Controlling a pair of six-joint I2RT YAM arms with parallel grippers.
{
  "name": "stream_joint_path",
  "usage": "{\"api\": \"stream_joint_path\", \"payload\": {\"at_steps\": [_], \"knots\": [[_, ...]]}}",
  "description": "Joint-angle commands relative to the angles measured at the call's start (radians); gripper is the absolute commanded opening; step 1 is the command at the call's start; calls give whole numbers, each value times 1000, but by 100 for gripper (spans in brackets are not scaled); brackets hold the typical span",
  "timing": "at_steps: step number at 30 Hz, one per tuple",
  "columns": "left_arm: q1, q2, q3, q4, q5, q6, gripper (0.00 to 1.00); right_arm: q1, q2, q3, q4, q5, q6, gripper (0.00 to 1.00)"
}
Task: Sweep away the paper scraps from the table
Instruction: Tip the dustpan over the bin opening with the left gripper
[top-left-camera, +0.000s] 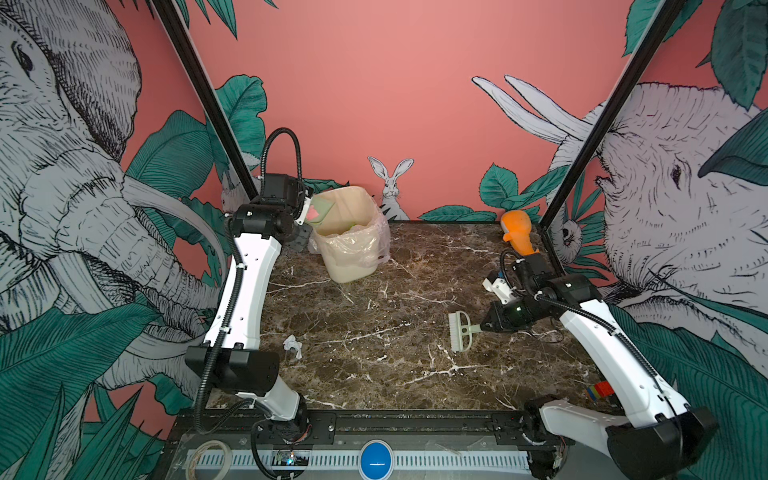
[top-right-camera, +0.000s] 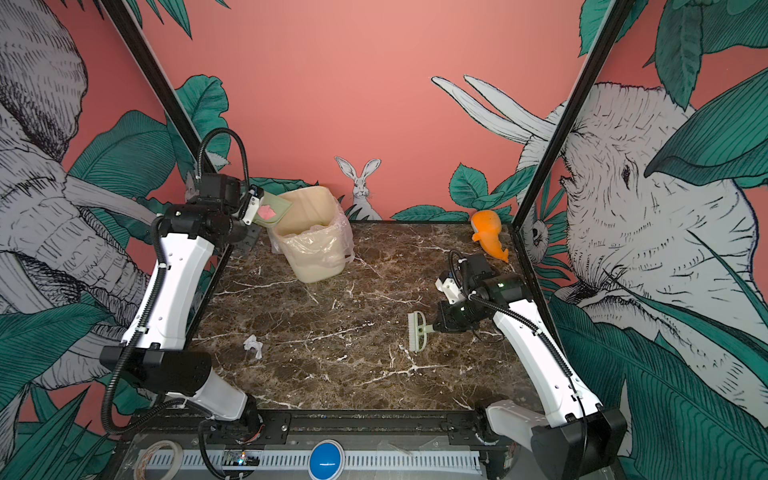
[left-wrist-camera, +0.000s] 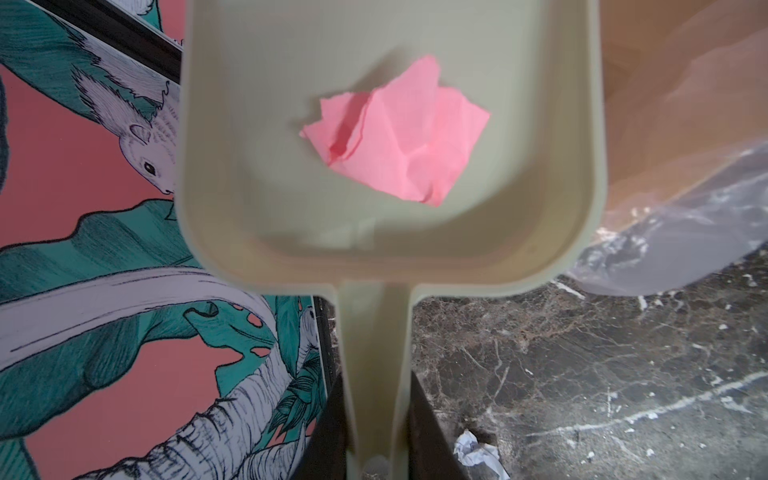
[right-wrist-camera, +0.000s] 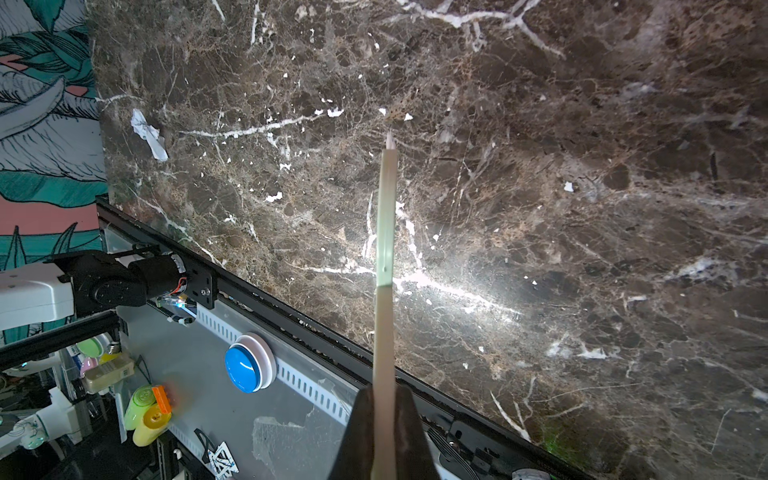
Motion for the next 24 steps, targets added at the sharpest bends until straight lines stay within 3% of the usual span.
{"api": "stream_joint_path", "payload": {"at_steps": [1,11,24], "knots": [[-6,4,49,3,-68,67,5,-5,-9,4,-25,-18,-21,0],[-139,63,38,46,-252,232,4,-7,13,32,-33,-26,-29,0],[-212,93,-12,195,-459,474,2,-14,7,28,-48,-33,-46,0]]}}
